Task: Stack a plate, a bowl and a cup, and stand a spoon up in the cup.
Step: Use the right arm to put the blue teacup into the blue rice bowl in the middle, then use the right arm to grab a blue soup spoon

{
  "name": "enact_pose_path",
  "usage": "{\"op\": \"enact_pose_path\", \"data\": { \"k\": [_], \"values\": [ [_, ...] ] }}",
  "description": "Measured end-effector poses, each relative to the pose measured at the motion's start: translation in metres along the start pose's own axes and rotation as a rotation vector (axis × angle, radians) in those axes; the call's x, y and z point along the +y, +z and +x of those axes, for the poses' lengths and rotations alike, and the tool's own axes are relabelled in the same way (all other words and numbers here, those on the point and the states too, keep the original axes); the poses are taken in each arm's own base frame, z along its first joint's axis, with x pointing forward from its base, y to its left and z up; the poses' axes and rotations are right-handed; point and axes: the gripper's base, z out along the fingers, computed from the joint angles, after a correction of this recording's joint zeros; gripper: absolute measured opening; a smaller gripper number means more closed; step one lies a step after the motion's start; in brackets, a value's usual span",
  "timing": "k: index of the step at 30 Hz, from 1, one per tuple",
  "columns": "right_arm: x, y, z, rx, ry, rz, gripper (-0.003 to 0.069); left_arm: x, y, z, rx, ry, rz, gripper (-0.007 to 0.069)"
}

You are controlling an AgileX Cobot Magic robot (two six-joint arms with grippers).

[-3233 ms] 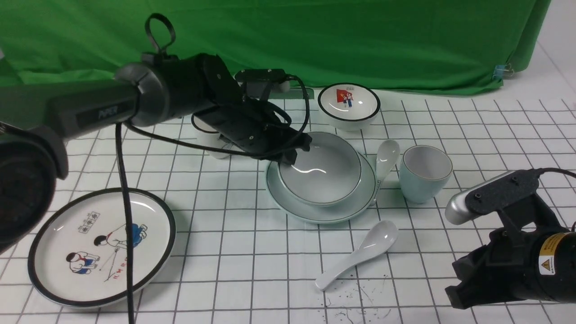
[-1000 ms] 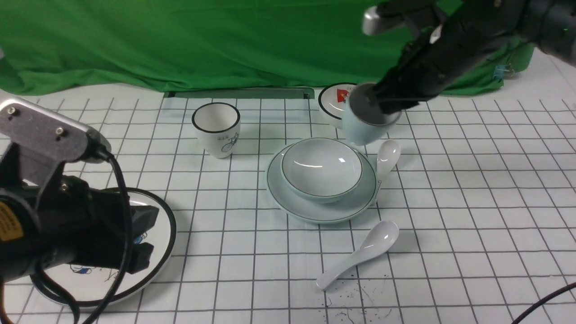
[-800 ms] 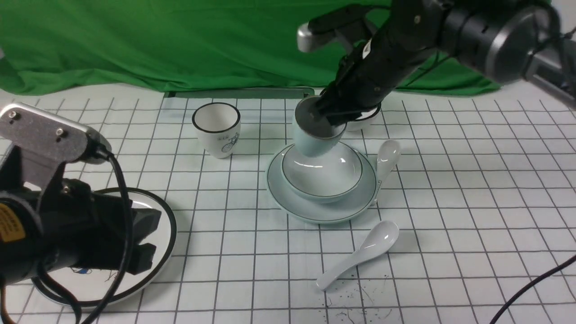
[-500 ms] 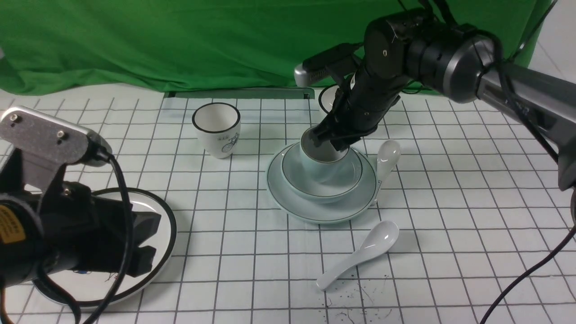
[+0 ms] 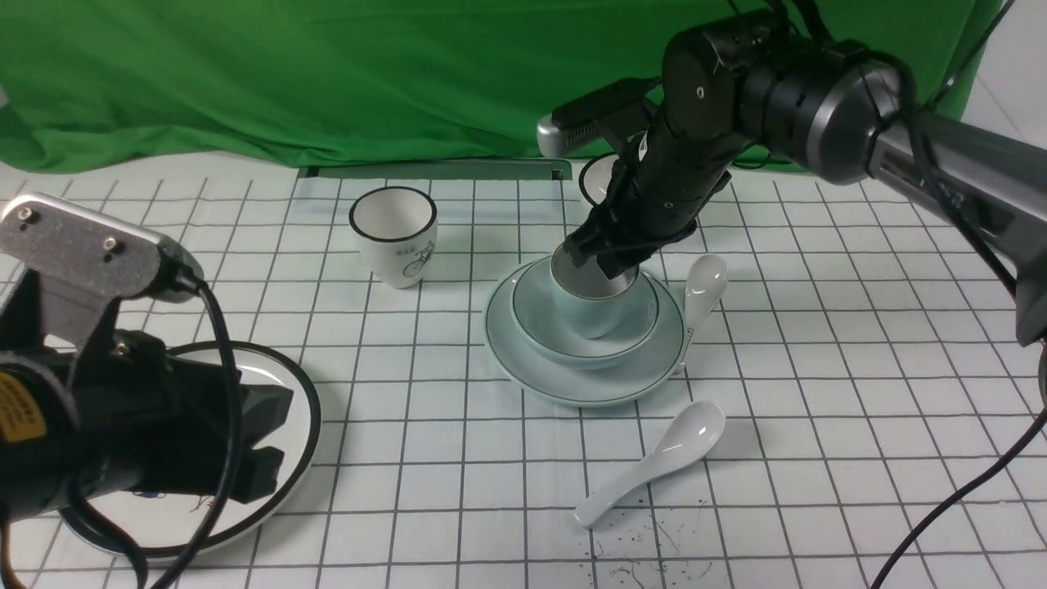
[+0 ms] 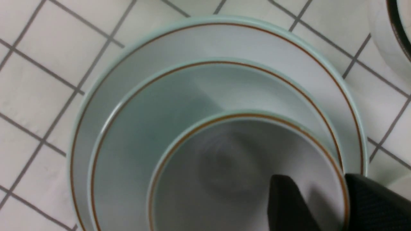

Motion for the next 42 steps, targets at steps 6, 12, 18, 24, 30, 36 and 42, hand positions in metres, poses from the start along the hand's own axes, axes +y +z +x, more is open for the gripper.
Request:
{"op": "enact_pose_path", "data": {
  "k": [6, 12, 18, 24, 30, 36, 42],
  "values": [
    [-0.001, -0.017, -0.002, 0.018, -0.002, -0.001, 0.0282, 0.0, 0.0, 0.0, 0.0, 0.0, 0.0, 0.025],
    [-0.005, -0.089, -0.002, -0.015, -0.021, 0.056, 0.0341, 0.0, 0.0, 0.0, 0.0, -0.003, 0.002, 0.025],
    [-0.006, -0.132, 0.012, -0.013, 0.013, 0.082, 0.04, 0.0, 0.0, 0.0, -0.001, -0.008, 0.004, 0.025],
    [0.017, -0.084, 0.065, 0.169, 0.042, -0.015, 0.0384, -0.001, 0.0, 0.0, -0.001, -0.013, 0.006, 0.025],
    [0.05, -0.049, 0.117, 0.251, -0.13, -0.065, 0.0337, 0.0, 0.0, -0.003, -0.031, -0.013, 0.002, 0.025],
    [0.078, -0.03, 0.125, 0.236, -0.31, -0.1, 0.032, 0.001, 0.003, -0.007, -0.074, -0.014, -0.006, 0.025],
    [0.103, -0.023, 0.12, 0.156, -0.67, -0.134, 0.0508, 0.001, 0.013, -0.005, -0.035, -0.025, -0.002, 0.025]
  ]
}}
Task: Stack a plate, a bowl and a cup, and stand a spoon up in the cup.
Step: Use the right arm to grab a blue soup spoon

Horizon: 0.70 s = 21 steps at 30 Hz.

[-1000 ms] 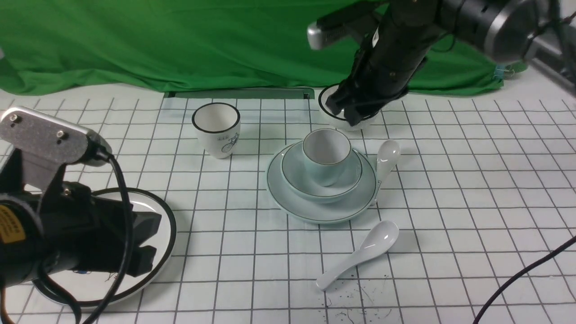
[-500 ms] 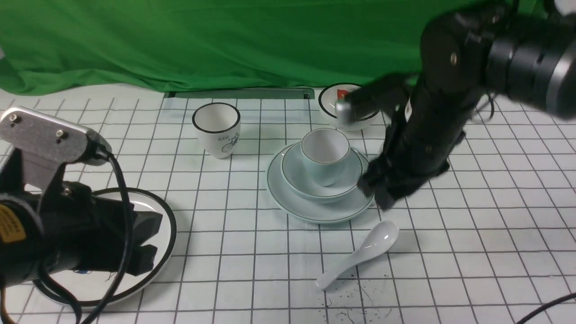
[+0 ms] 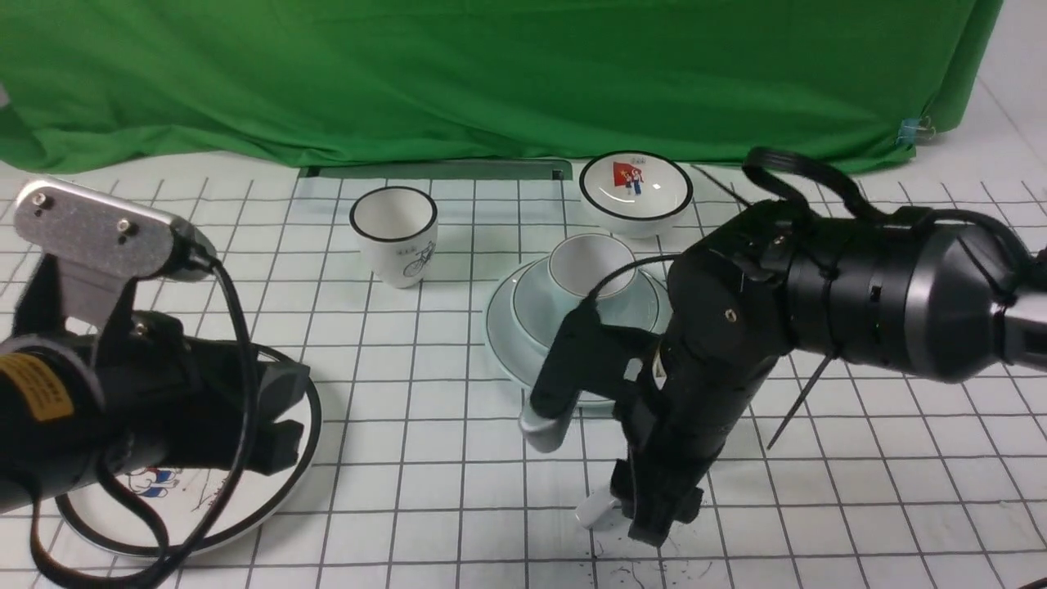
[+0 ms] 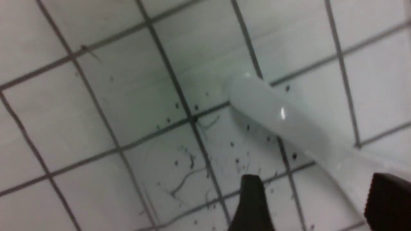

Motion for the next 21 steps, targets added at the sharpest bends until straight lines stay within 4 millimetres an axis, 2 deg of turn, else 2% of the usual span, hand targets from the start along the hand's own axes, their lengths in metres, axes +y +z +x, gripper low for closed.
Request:
{"op": "enact_pose_path", "data": {
  "k": [4, 15, 16, 20, 21],
  "values": [
    [-0.002, 0.003, -0.011, -0.082, -0.107, 0.058, 0.0542, 0.0, 0.003, 0.002, 0.022, -0.002, 0.002, 0.025],
    [-0.003, 0.033, -0.004, 0.043, -0.275, 0.038, 0.0487, 0.0, 0.004, 0.005, 0.055, -0.004, 0.006, 0.025],
    [-0.003, 0.041, -0.004, 0.061, -0.324, 0.026, 0.0476, 0.0, 0.004, 0.005, 0.055, -0.004, 0.006, 0.025],
    [-0.001, 0.042, -0.004, 0.063, -0.356, 0.016, 0.0393, 0.0, 0.004, 0.005, 0.055, -0.004, 0.006, 0.025],
    [-0.001, 0.043, -0.004, 0.068, -0.363, 0.009, 0.0316, 0.0, 0.004, 0.005, 0.055, -0.006, 0.007, 0.025]
  ]
}}
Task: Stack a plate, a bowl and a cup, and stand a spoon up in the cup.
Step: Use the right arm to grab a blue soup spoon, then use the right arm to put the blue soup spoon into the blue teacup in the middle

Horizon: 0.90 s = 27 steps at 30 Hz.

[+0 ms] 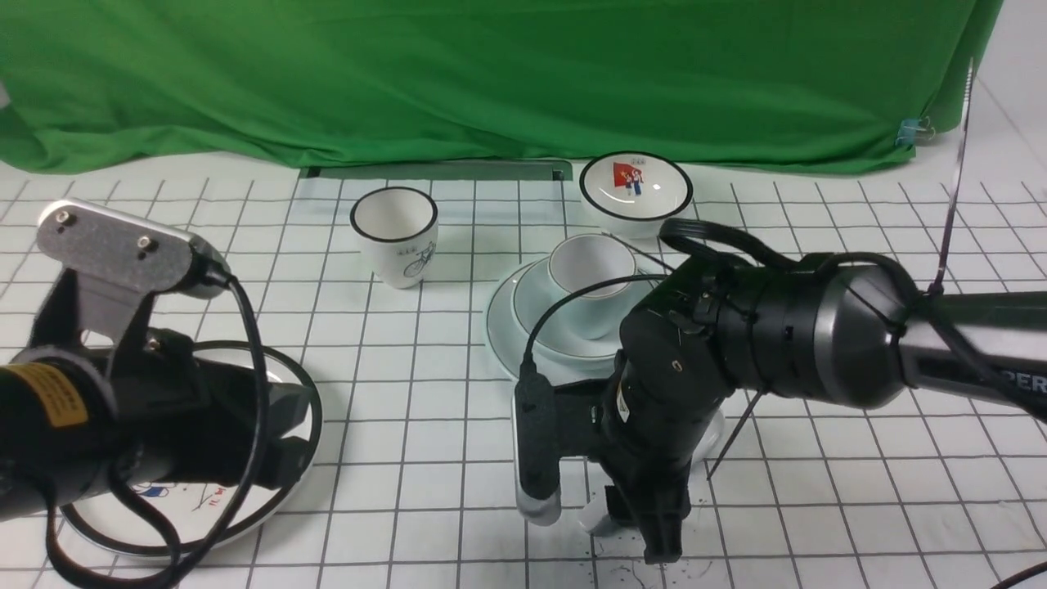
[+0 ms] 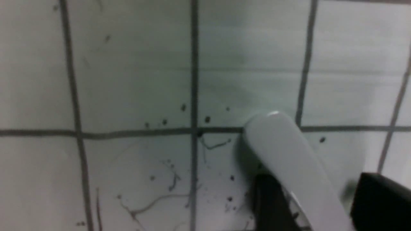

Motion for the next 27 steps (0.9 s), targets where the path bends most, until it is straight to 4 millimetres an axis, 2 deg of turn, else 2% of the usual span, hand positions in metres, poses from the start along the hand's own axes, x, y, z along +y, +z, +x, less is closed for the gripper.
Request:
{"op": "enact_pose_path", "data": {
  "k": [2, 6, 10, 16, 19, 21, 22, 24, 27],
  "values": [
    [0.0, 0.0, 0.0, 0.007, 0.002, -0.009, 0.0171, 0.0, 0.0, 0.0, 0.0, 0.0, 0.0, 0.025],
    [-0.004, -0.002, -0.002, 0.029, 0.084, -0.023, 0.0078, 0.0, 0.0, 0.0, 0.005, -0.001, 0.001, 0.025],
    [-0.011, -0.018, -0.006, 0.058, 0.214, -0.055, 0.0071, 0.0, 0.0, 0.001, 0.007, -0.004, 0.003, 0.025],
    [-0.018, -0.067, -0.006, -0.104, 0.357, -0.018, 0.0071, 0.0, 0.0, 0.001, 0.014, -0.005, 0.004, 0.025],
    [-0.03, -0.092, 0.0, -0.251, 0.446, 0.07, 0.0071, 0.0, 0.0, 0.001, 0.014, -0.005, 0.004, 0.025],
    [-0.051, -0.116, 0.01, -0.449, 0.557, 0.211, 0.0071, 0.0, 0.0, 0.001, 0.014, -0.005, 0.004, 0.025],
    [-0.059, -0.122, 0.014, -0.517, 0.589, 0.272, 0.0071, 0.0, 0.0, 0.001, 0.014, -0.005, 0.004, 0.025],
    [-0.073, -0.129, 0.024, -0.629, 0.671, 0.369, 0.0071, 0.0, 0.0, 0.001, 0.014, -0.005, 0.004, 0.025],
    [-0.087, -0.129, 0.035, -0.745, 0.79, 0.488, 0.0071, 0.0, 0.0, 0.001, 0.015, -0.005, 0.004, 0.025]
  ]
}}
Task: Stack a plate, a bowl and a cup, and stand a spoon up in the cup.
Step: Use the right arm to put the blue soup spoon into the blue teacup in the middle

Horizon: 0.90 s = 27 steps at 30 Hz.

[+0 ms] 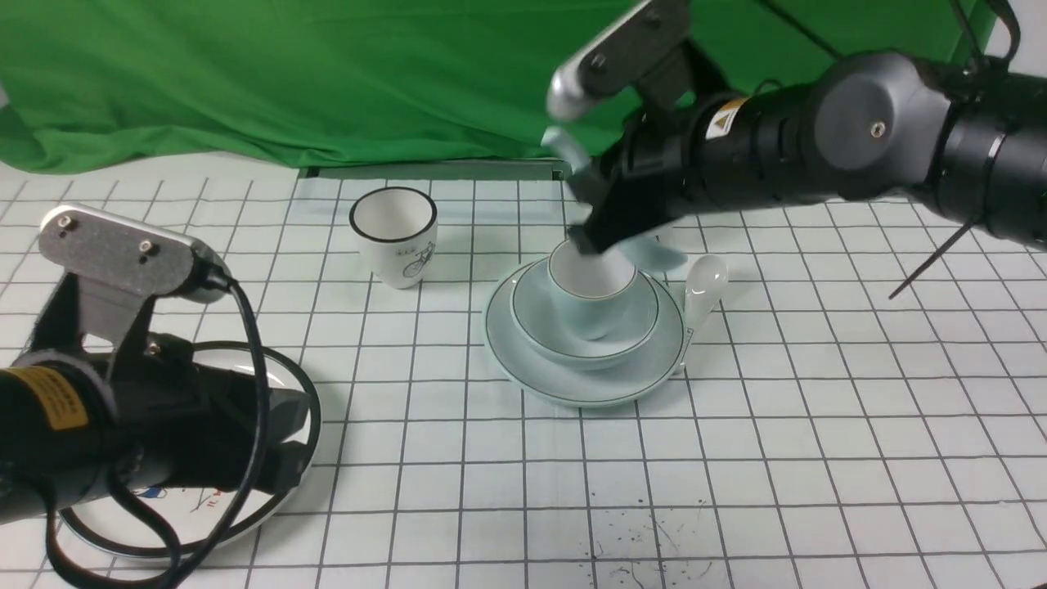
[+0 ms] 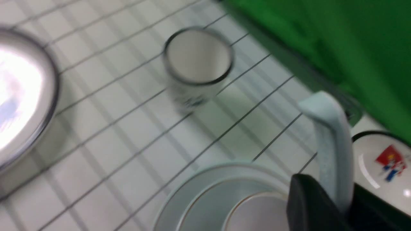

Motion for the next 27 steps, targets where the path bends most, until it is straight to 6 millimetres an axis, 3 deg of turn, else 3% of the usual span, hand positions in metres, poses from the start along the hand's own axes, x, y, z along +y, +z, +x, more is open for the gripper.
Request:
{"op": "enact_pose_path", "data": {
  "k": [4, 11, 18, 27],
  "values": [
    [-0.008, 0.009, -0.001, -0.083, 0.098, 0.075, 0.0071, 0.0, 0.0, 0.0, -0.004, 0.004, -0.002, 0.025],
    [-0.001, 0.023, 0.003, -0.106, 0.184, 0.084, 0.0071, 0.0, 0.0, -0.001, -0.015, 0.005, -0.004, 0.025],
    [0.014, 0.045, 0.017, -0.057, 0.213, 0.052, 0.0071, 0.0, 0.0, -0.002, -0.017, 0.004, -0.004, 0.025],
    [0.018, 0.069, 0.038, -0.014, 0.214, 0.06, 0.0075, 0.0, 0.0, -0.002, -0.023, 0.004, -0.005, 0.025]
  ]
}}
